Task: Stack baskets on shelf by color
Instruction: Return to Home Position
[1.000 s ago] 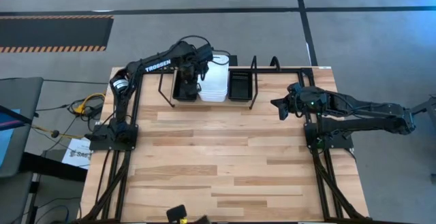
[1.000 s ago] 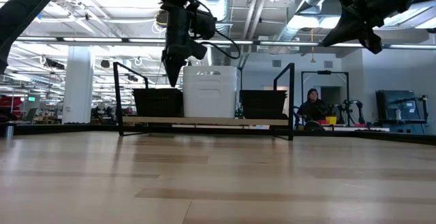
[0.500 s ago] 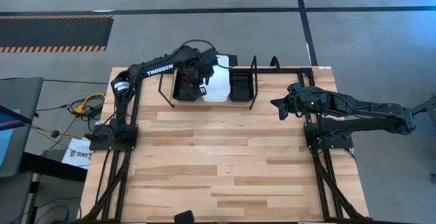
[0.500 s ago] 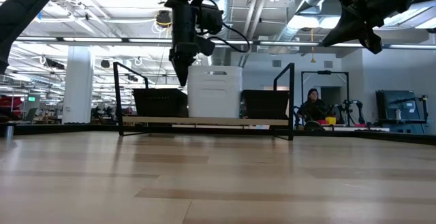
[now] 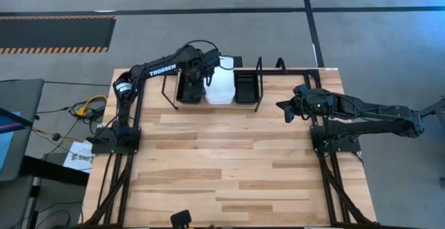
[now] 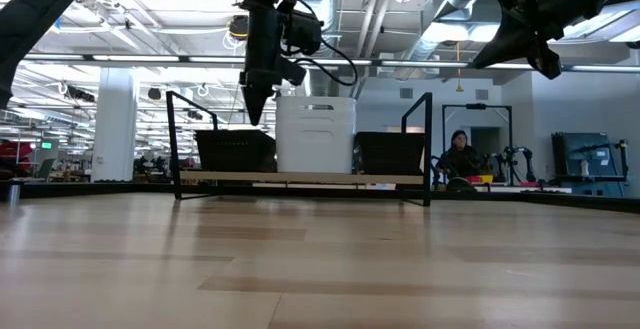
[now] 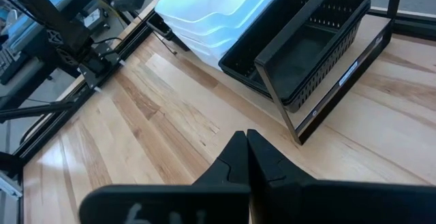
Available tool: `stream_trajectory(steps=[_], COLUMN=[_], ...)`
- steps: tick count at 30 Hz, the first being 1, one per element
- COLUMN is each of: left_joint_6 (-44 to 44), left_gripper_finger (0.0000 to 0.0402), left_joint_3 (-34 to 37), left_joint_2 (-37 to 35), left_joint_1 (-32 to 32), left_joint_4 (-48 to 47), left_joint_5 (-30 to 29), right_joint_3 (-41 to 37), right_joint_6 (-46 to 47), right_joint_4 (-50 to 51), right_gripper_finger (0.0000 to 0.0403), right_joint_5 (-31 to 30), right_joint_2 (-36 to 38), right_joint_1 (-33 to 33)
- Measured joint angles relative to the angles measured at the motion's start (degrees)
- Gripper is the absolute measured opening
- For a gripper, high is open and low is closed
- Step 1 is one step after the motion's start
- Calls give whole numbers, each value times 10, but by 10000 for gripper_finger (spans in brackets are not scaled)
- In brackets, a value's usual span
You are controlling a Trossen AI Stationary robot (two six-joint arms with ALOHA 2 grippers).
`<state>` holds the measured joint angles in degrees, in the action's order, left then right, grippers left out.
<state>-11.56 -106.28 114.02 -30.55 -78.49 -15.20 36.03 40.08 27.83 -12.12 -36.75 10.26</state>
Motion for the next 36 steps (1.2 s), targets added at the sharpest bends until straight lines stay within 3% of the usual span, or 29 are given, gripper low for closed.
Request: stream_trajectory(steps=[6, 12, 23, 28, 36], left_joint_6=[-3, -5, -13, -1, 108], left_gripper_finger=[0, 0, 0, 0, 0], left_joint_3=[0, 0, 15, 122, 408], left_joint_2=[0, -16, -196, -329, -570], left_joint_1=[-24, -13, 11, 11, 11], left_joint_4=[21, 19, 70, 144, 263], left_joint_5=[65, 73, 130, 159, 171], right_joint_3=[0, 0, 0, 0, 0], right_joint_6=[0, -36, -141, -153, -199], right_joint_4=[0, -28, -158, -174, -238], right_gripper_finger=[3, 3, 3, 3, 3], right_joint_5=[0, 0, 0, 0, 0], right_joint_2=[0, 0, 1, 5, 5], right_joint_1=[0, 0, 0, 0, 15])
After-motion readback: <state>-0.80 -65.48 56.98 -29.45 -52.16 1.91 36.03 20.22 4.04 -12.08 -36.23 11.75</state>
